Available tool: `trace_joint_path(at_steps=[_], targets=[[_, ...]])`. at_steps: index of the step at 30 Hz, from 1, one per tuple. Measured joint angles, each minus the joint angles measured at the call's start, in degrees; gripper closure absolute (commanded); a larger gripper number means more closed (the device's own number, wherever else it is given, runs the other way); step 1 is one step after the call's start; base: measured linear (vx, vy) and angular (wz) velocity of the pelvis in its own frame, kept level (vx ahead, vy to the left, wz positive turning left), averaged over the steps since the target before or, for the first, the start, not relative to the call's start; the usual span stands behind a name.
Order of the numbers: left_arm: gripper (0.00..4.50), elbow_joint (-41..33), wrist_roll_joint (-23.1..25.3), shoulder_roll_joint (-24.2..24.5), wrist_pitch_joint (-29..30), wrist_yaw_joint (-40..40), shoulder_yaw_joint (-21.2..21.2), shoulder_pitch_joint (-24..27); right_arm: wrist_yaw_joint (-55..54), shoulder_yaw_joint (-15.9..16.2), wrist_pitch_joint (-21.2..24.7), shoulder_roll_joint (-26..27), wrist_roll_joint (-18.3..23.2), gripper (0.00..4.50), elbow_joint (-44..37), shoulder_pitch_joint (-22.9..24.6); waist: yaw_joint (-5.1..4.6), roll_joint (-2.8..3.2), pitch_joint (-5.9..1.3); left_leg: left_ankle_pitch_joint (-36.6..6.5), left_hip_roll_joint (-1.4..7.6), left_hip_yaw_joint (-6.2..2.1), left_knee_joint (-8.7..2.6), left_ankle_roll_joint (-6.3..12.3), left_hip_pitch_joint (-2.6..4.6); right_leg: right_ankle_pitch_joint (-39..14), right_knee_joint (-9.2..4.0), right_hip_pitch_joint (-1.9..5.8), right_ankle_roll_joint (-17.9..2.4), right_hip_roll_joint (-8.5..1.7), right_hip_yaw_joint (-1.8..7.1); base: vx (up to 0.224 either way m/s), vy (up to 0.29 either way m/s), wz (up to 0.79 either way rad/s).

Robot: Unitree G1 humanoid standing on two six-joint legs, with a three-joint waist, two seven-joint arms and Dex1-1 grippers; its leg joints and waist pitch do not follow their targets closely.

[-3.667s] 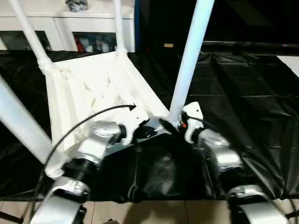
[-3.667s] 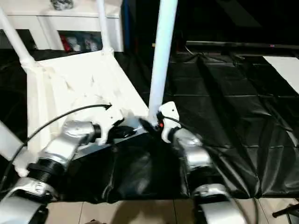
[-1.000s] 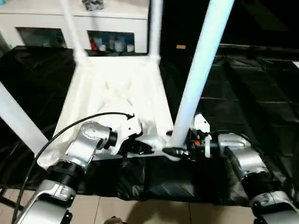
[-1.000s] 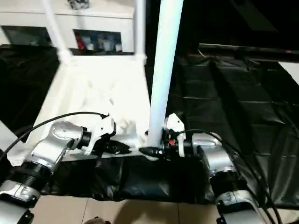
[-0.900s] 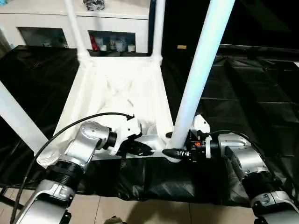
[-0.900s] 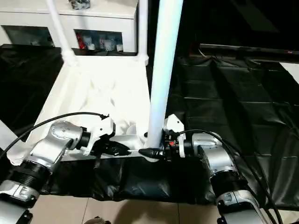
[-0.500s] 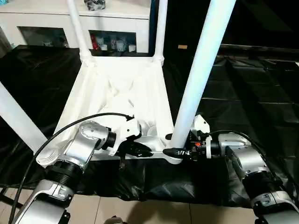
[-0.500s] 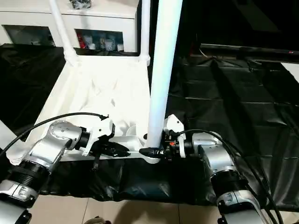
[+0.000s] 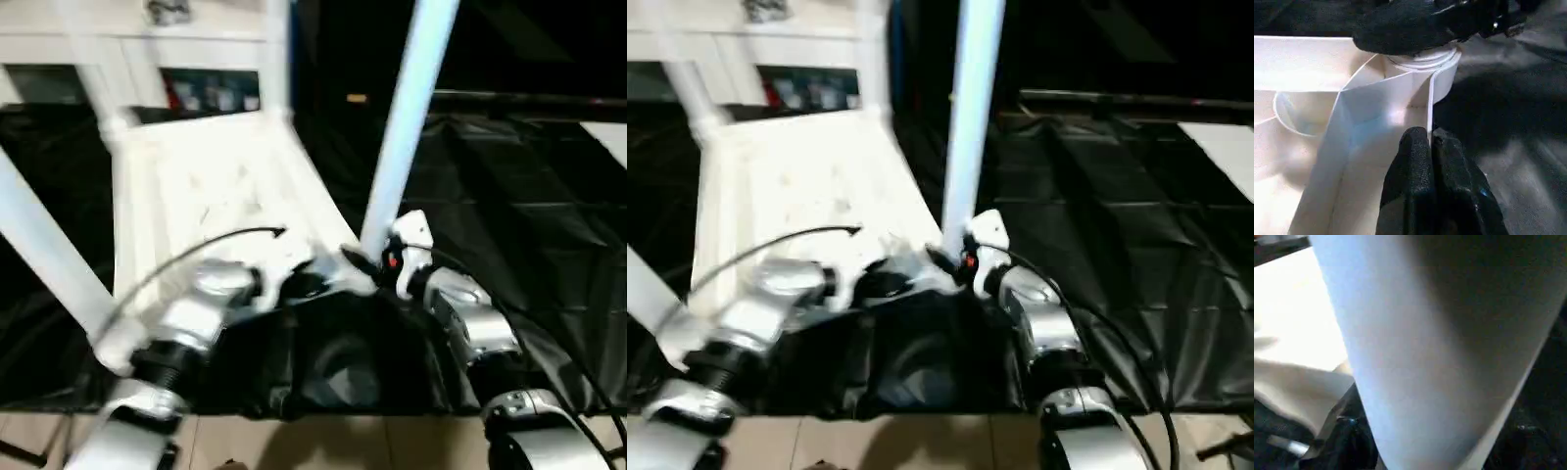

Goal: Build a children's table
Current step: Rotate leg to tighten

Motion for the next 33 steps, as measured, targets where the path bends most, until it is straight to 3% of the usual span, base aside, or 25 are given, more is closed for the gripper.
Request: trace_joint_path(at_steps=[6,8,10,16,24,33], targets=[[4.5,-0.1,0.7,-0.6,0.0,1.2,0.0,0.0,-2.5,-0.8,-1.8,1.6,0.0,1.62,1.2,-0.2,-0.1,0.06,-0.06,0.0,-0.01,0.01,0.0,0.0,0.0,0.0,-0.03,0.01,0.0,0.0,0.03,0.0,0.0,0.0],[4.5,-0.1,0.7,-0.5,-0.1,1.0,-0.1,0.0,-2.2,-0.8,-1.8,1.6,0.0,1.21,1.1,-0.2,-0.15,0.07,-0.06,0.0,-0.02,0.01,0.0,0.0,0.0,0.0,-0.06,0.0,0.0,0.0,0.03,0.0,0.0,0.0],[4.5,-0.2,0.7,-0.3,-0.1,0.5,-0.1,0.0,-1.2,-0.7,-2.0,1.6,-0.1,1.16,1.1,-0.1,-0.21,0.06,-0.06,0.0,-0.01,0.01,-0.01,0.0,0.0,0.0,-0.05,-0.01,0.0,0.0,0.03,0.0,0.0,0.0],[4.5,-0.7,-1.0,3.4,-2.0,-7.0,-0.9,0.0,12.9,2.5,-2.9,-3.4,0.2,1.16,-1.1,1.1,-0.14,0.09,-0.05,0.0,0.02,-0.01,-0.13,0.0,-0.05,0.0,-0.05,-0.09,0.0,0.05,0.0,0.0,0.0,0.0],[4.5,-0.9,-3.1,8.4,-4.5,-18.3,-2.0,0.2,31.3,6.9,-3.2,-9.0,1.7,1.16,-4.4,2.7,1.32,0.18,0.01,-0.1,0.08,0.04,-0.1,0.08,-0.15,-0.1,-0.02,-0.12,-0.1,0.05,-0.06,0.0,0.0,0.0],[4.5,-0.4,-4.0,10.3,-5.8,-24.3,-3.5,-0.2,41.5,9.0,-0.2,-12.1,3.6,1.84,-7.2,3.7,2.78,0.46,0.02,-0.1,0.09,0.09,0.02,0.08,-0.07,-0.1,0.03,0.08,-0.1,0.01,-0.01,0.0,0.0,0.0]])
